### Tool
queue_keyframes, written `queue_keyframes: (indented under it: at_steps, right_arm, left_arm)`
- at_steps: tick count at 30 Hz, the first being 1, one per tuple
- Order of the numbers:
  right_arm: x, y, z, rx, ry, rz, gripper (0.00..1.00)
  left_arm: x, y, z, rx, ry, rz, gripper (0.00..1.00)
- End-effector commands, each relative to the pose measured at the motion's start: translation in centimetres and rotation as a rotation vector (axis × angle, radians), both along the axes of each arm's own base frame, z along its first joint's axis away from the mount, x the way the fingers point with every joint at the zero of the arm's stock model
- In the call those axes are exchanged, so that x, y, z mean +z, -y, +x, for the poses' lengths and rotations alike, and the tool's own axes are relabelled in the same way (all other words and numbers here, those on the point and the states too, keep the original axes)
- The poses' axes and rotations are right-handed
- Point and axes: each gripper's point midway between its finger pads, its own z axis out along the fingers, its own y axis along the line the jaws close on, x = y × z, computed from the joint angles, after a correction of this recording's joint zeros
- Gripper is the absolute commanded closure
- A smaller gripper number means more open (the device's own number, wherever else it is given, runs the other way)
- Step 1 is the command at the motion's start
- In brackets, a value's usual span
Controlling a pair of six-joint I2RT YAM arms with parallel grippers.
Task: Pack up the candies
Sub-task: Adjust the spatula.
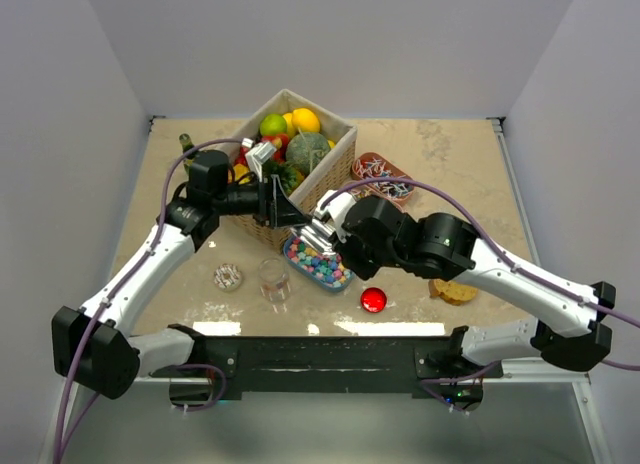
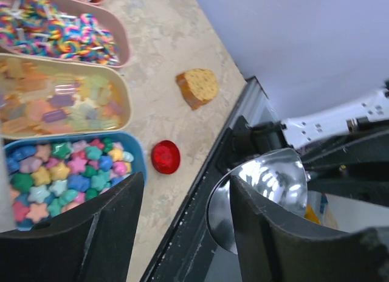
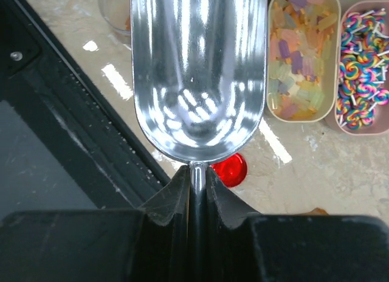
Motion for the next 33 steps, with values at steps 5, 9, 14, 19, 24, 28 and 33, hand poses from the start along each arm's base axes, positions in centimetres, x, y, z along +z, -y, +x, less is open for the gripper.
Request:
queue_keyframes:
  at_steps: [5,9,14,19,24,28,33]
  right_arm:
    - [7.8,-2.5,-5.5,0.271,-0.088,0.282,1.0]
    - [9.2,-2.4,-5.9,0.288,-0.087,0.316,1.0]
    - [9.0,-1.7,-4.8,0.215,-0.054,0.307,1.0]
    - [8.8,-0.8,-4.2,0.133,-0.044,0.323,0.66]
    - [8.8,0.6,-4.0,0.084,-0.019,0.342,0.54]
    - [9.3,1.7,-3.6,0.035,0.013,0.358,0.53]
    - [8.8,1.9,-3.0,0.016,0.035,0.352,0.59]
  left_arm:
    - [2.7,1.3,-4.5,-0.338,0.105,-0.177,0.52]
    - [4.3,1.3,-6.5,-0.426,0.122,-0.257,0.91]
    - [5.4,1.3,-7.1,-0.427,0.136,-0.278,1.0]
    - [5.5,1.7,-5.8,-0.365,0.04,-0.289,1.0]
    - [5.8,2.4,-4.6,-0.338,-0.119,-0.351,1.0]
    - [5.7,2.6,-4.0,-0.332,-0.19,-0.359,1.0]
    - [6.0,2.7,-4.0,-0.338,-0.245,-0.369,1.0]
